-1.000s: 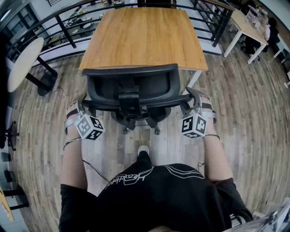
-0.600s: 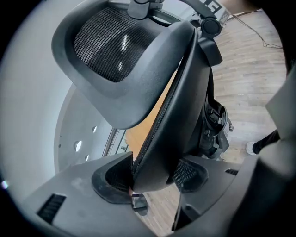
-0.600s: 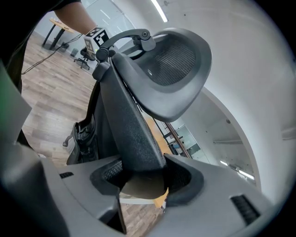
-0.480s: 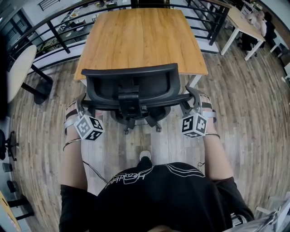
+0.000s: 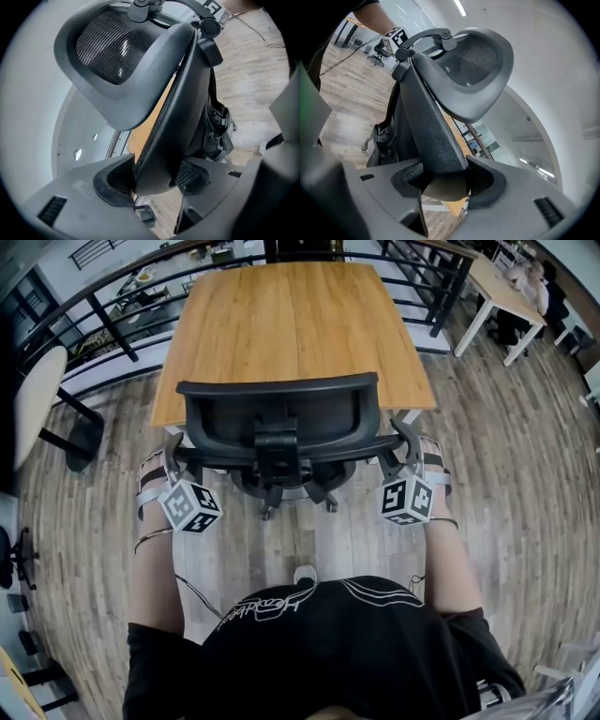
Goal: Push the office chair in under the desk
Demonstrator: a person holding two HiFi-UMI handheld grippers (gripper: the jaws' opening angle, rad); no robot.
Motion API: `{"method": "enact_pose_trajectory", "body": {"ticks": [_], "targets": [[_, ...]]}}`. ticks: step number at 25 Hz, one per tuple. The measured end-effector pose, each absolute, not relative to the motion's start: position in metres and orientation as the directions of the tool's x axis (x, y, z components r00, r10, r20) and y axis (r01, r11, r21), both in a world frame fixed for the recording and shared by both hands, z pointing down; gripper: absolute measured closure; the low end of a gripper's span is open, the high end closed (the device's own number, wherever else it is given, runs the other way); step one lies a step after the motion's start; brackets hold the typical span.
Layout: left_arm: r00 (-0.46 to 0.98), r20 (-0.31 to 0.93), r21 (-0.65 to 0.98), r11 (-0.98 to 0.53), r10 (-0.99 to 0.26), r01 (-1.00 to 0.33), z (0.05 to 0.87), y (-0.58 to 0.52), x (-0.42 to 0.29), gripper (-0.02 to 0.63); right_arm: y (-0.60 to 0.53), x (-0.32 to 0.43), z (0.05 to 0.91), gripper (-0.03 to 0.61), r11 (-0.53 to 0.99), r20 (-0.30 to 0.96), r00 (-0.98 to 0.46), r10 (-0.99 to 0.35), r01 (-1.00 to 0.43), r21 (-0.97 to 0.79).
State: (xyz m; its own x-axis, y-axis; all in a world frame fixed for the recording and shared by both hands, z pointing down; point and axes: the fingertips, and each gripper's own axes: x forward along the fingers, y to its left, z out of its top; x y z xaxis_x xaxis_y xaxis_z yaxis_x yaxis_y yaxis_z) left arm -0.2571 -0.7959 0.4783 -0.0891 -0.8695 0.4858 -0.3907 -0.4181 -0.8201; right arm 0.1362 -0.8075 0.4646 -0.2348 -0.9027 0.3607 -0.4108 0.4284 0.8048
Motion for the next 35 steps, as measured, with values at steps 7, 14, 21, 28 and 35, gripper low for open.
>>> {"method": "enact_pose_trajectory", "body": {"ticks": [7,14,21,28,35], "targets": [[-0.070,0.480,-0.822,-0.421,-0.874,-0.383,0.477,-0.886,-0.246,0.383,-0.892,0.148,0.463,0.331,0.417,0.354,-0.222,-0.909,-0.423,0.805],[-0.077,0.470,-0.826,-0.407,-0.879,-0.391,0.474,-0.890,-0.247,0.383,-0.897,0.147,0.460,0.330,0.414,0.347,-0.229,-0.909,-0.423,0.806],[-0.095,0.474,-0.823,-0.402,-0.875,-0.400,0.480,-0.892,-0.247,0.383,-0.899,0.146,0.466,0.331,0.418,0.339,-0.254,-0.906,-0.410,0.811],[-0.106,0.461,-0.828,-0.384,-0.881,-0.409,0.488,-0.898,-0.248,0.383,-0.905,0.145,0.475,0.331,0.414,0.328,-0.266,-0.906,-0.405,0.815],[-0.111,0.454,-0.833,-0.377,-0.884,-0.404,0.487,-0.901,-0.249,0.383,-0.906,0.145,0.474,0.331,0.409,0.310,-0.287,-0.906,-0.413,0.814]]}}
